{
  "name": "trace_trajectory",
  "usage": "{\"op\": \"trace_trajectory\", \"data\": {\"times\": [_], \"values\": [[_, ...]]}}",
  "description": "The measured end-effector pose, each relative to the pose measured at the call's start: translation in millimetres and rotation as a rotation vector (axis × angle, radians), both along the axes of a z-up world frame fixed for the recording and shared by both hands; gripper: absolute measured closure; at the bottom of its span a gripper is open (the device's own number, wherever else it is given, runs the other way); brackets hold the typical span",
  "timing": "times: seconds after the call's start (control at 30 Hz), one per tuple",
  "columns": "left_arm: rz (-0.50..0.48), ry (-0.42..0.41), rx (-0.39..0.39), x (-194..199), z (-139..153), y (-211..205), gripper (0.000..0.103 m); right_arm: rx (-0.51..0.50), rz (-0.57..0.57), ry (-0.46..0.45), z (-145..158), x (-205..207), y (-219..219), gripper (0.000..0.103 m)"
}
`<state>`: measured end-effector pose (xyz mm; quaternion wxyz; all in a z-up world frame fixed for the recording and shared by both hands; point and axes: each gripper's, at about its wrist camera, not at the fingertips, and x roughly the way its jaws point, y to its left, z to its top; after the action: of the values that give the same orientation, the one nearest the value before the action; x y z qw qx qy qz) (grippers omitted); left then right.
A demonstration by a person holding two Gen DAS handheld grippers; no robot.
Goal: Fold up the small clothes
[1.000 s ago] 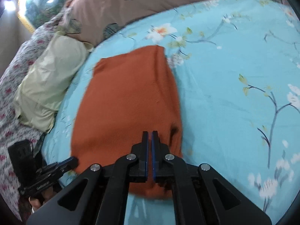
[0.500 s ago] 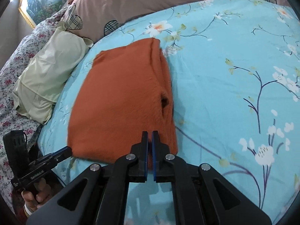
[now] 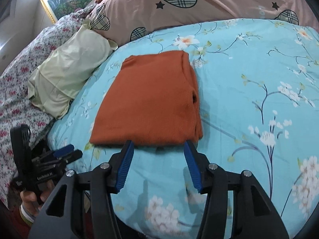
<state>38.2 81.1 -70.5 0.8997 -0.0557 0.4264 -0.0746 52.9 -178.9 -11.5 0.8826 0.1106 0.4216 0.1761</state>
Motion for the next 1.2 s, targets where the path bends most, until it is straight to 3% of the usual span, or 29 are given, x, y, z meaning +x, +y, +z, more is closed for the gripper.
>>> {"op": "trace_trajectory", "data": {"times": [0.37, 0.7, 0.83, 0.97, 1.07, 1.2], "values": [[0.008, 0.018, 0.058, -17, -2, 3, 0.023, -0.057, 0.018, 0.041, -11, -21, 4, 0.049], [0.023, -0.001, 0.131, -17, 28, 6, 0.021, -0.084, 0.062, 0.015, 9, -18, 12, 0.047], [0.028, 0.003, 0.186, -21, 40, 3, 0.018, -0.102, 0.079, -0.008, 22, -28, 9, 0.027], [0.029, -0.006, 0.214, -26, 48, 1, 0.012, -0.118, 0.091, -0.011, 30, -36, 4, 0.014], [0.035, -0.038, 0.254, -27, 47, -3, 0.006, -0.136, 0.105, -0.009, 29, -38, 3, 0.007], [0.043, -0.032, 0.319, -17, 35, -9, 0.006, -0.154, 0.105, 0.004, 20, -30, 6, 0.006]]}}
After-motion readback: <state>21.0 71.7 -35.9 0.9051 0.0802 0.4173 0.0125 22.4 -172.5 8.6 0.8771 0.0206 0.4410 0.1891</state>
